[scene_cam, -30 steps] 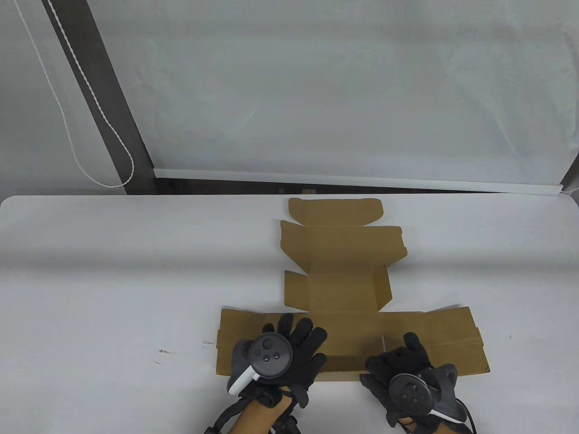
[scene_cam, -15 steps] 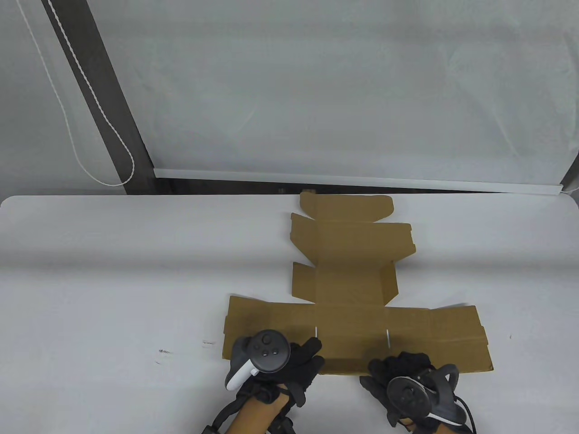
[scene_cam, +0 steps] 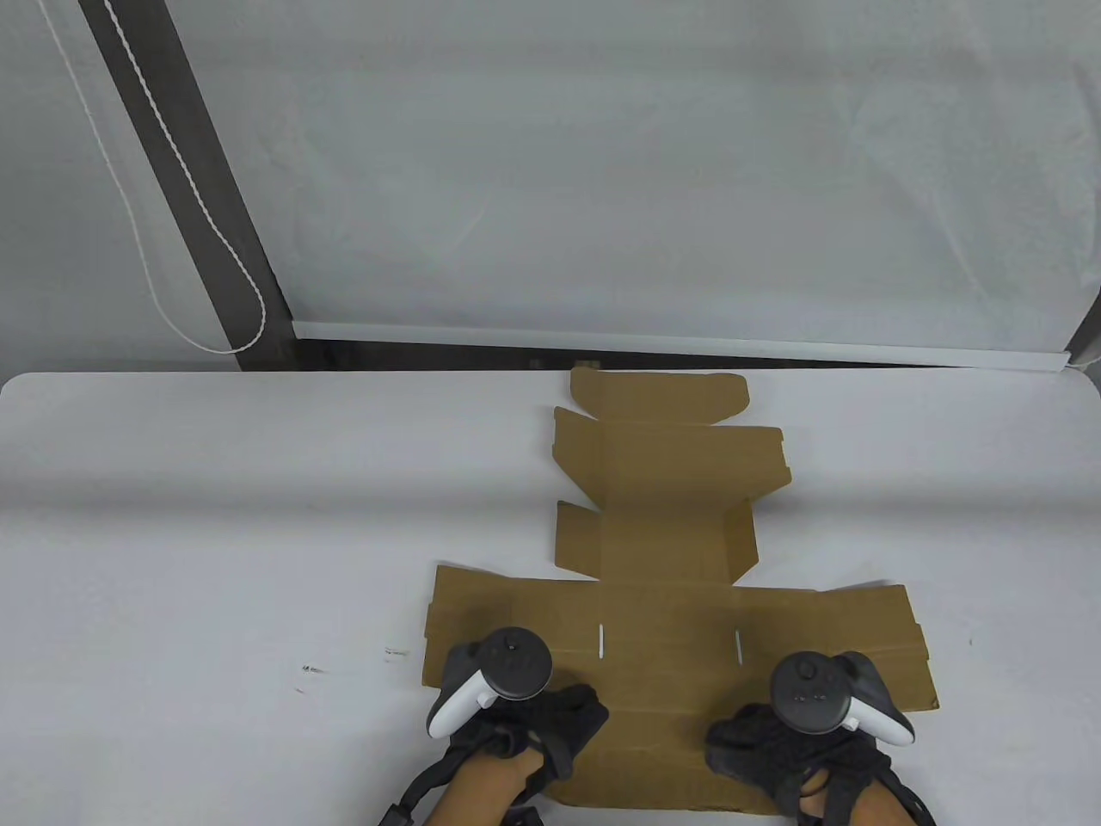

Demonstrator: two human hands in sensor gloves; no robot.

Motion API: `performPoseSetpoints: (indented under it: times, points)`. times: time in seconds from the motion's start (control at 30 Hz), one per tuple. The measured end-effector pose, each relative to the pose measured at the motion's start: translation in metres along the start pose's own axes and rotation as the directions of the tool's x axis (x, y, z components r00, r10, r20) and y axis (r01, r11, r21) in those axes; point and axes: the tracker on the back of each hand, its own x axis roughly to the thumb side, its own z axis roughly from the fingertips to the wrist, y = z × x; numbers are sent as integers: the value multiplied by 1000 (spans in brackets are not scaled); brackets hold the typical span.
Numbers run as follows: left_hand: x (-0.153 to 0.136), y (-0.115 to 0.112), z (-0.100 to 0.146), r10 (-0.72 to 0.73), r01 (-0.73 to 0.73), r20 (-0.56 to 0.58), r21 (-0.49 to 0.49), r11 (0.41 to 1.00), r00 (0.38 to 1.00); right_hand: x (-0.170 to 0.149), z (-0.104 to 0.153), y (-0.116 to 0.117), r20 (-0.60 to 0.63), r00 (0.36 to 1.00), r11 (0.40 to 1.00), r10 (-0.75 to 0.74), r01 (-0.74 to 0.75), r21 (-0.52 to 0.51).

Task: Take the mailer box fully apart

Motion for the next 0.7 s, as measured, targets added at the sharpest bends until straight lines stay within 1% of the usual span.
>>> performPoseSetpoints:
  times: [0.07, 0.1, 0.13, 0.17, 0.2, 0.23, 0.27, 0.3, 0.33, 0.4, 0.47, 0.5, 0.53, 0.6, 0.63, 0.67, 0.7]
  points:
    - [-2, 2, 0, 18, -18, -12, 13, 1000, 1000, -7, 6, -9, -28, 999, 995, 16, -19, -95]
    - [-2, 2, -1, 21, -20, -13, 15, 1000, 1000, -10, 7, -12, -51, 998, 992, 32, -38, -121]
    - [-2, 3, -1, 23, -23, -10, 14, 1000, 1000, -17, 6, -14, -102, 991, 991, 87, -97, -93]
    - [-2, 3, -2, 23, -22, -11, 16, 1000, 1000, -22, 6, -13, -155, 982, 993, 105, -112, -42]
    - [-2, 3, -2, 21, -21, -10, 17, 1000, 1000, -30, 6, -13, -231, 968, 994, 102, -91, 55]
    - [-2, 4, -3, 21, -20, -10, 18, 1000, 1000, -32, 7, -14, -217, 975, 998, 47, -36, 54]
    - [-3, 4, -3, 26, -26, -11, 18, 1000, 1000, -33, 6, -16, -201, 980, 1000, -3, 0, -12]
    - [-3, 4, -3, 29, -29, -10, 16, 999, 1000, -35, 6, -17, -205, 979, 1000, 2, -6, -18]
    - [-3, 4, -3, 30, -30, -9, 14, 999, 999, -36, 8, -19, -212, 977, 1000, 23, -24, -2]
    - [0, 2, -5, 12, -12, -10, -1, 1000, 1000, -39, 10, -24, -201, 979, 1000, 11, -16, -26]
    - [8, -2, -7, -53, 53, -12, 4, 999, 998, -38, 15, -29, -178, 984, 996, -10, -7, -93]
    - [13, -3, -7, -101, 102, -26, 36, 994, 995, -36, 18, -34, -157, 987, 989, -27, 3, -151]
    - [16, -3, -7, -120, 122, -26, 57, 991, 992, -35, 21, -37, -146, 989, 981, -36, 7, -193]
    - [21, -1, -3, -152, 153, -20, 121, 981, 988, -30, 27, -43, -106, 994, 951, -33, -1, -311]
    - [23, 1, 2, -171, 174, -33, 189, 966, 985, -26, 31, -46, -85, 996, 924, 2, -34, -381]
    - [24, 3, 6, -184, 191, -48, 247, 950, 982, -22, 33, -49, -58, 996, 899, 69, -87, -430]
    - [23, 7, 11, -189, 197, -55, 296, 935, 980, -17, 35, -53, -63, 985, 853, 162, -172, -492]
